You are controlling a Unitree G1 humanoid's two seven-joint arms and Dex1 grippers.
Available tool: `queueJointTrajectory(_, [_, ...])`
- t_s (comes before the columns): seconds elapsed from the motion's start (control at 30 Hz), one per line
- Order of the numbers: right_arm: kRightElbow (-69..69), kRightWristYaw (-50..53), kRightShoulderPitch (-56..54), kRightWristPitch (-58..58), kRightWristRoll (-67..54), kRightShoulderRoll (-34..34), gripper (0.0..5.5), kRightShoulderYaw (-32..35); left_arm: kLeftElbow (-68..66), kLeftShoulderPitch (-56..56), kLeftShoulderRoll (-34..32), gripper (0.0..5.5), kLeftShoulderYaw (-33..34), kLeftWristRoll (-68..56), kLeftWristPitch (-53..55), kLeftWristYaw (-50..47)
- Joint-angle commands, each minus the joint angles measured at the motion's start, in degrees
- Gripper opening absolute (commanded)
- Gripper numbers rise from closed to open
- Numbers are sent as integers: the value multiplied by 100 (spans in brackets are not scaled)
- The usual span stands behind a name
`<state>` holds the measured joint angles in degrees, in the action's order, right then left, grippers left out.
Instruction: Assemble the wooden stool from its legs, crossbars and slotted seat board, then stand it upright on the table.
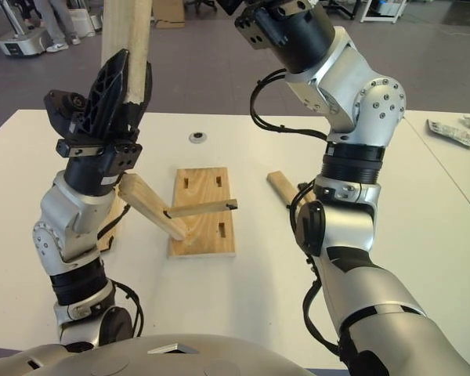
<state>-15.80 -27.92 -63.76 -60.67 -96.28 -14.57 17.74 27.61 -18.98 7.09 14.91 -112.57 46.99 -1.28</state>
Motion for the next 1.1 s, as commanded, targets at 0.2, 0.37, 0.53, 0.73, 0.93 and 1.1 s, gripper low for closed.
queueJointTrajectory(0.2, [-1332, -1186, -962, 403, 1451, -52, 540, -10, 692, 267, 319, 102, -685, -43, -661, -746])
queueJointTrajectory(0.37, [-1565, -1321, -1294, 432, 1852, -49, 540, 120, 126, 191, -410, 102, -299, -43, 49, 23])
queueJointTrajectory(0.53, [-1834, -1490, -1554, 317, 2007, 130, 466, 170, -137, 253, -753, 102, -277, -43, 483, 576])
queueJointTrajectory(0.73, [-2070, -1505, -1678, 254, 2342, 205, 336, 252, -524, 149, -1120, 102, -141, -43, 893, 1049])
queueJointTrajectory(0.93, [-1957, -1795, -1687, -142, 2104, 176, 227, 481, -717, 81, -1240, 102, -81, -43, 1102, 1286])
queueJointTrajectory(1.1, [-1644, -1805, -1657, -377, 1995, 265, 210, 607, -731, 151, -1235, 102, -148, -43, 1163, 1350])
